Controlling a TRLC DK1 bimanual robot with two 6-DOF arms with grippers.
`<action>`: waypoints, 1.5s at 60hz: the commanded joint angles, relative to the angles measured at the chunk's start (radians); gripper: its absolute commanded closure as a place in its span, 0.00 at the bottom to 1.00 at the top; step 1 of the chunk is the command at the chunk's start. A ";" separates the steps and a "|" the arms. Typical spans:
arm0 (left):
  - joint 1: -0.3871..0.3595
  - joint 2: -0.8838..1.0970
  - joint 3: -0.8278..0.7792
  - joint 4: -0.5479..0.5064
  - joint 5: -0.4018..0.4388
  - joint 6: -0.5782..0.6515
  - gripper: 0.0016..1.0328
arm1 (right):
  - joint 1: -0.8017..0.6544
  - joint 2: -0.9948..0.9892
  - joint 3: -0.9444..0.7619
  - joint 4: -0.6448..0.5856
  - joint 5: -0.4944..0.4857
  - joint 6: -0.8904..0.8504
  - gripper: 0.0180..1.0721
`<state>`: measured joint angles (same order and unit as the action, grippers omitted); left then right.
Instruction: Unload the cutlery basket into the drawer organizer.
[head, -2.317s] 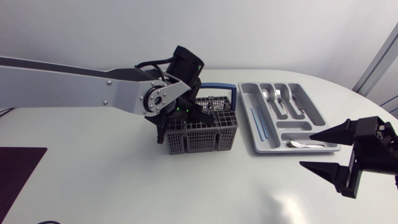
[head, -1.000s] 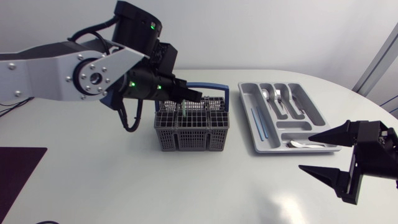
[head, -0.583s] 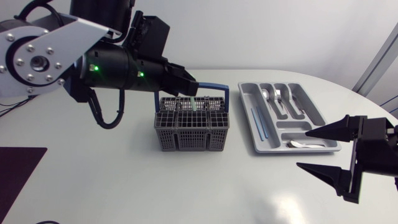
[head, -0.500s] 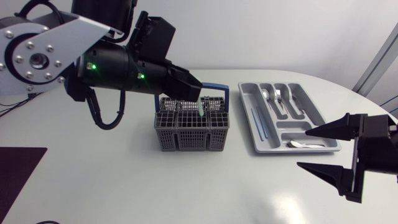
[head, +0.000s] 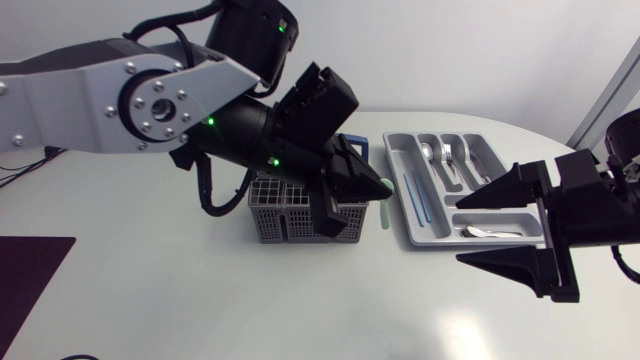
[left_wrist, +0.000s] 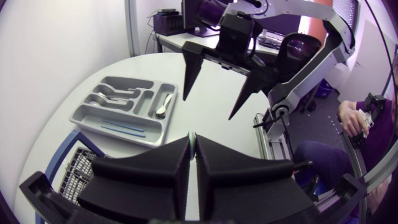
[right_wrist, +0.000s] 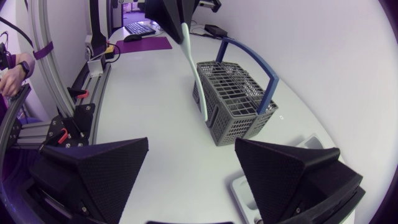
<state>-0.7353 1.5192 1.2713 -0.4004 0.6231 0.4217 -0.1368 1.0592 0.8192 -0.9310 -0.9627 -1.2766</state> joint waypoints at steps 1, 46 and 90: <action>-0.004 0.042 0.040 -0.028 0.050 0.065 0.97 | 0.040 0.025 0.018 0.031 -0.011 0.040 0.05; -0.036 0.151 0.166 -0.121 0.176 0.111 0.97 | 0.252 0.028 -0.015 0.248 -0.002 0.255 0.57; -0.027 0.147 0.171 -0.123 0.196 0.074 0.97 | 0.284 0.001 -0.057 0.278 0.022 0.280 0.95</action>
<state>-0.7643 1.6505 1.4094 -0.5194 0.8001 0.5133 0.1368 1.0657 0.7933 -0.6552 -0.9386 -1.0199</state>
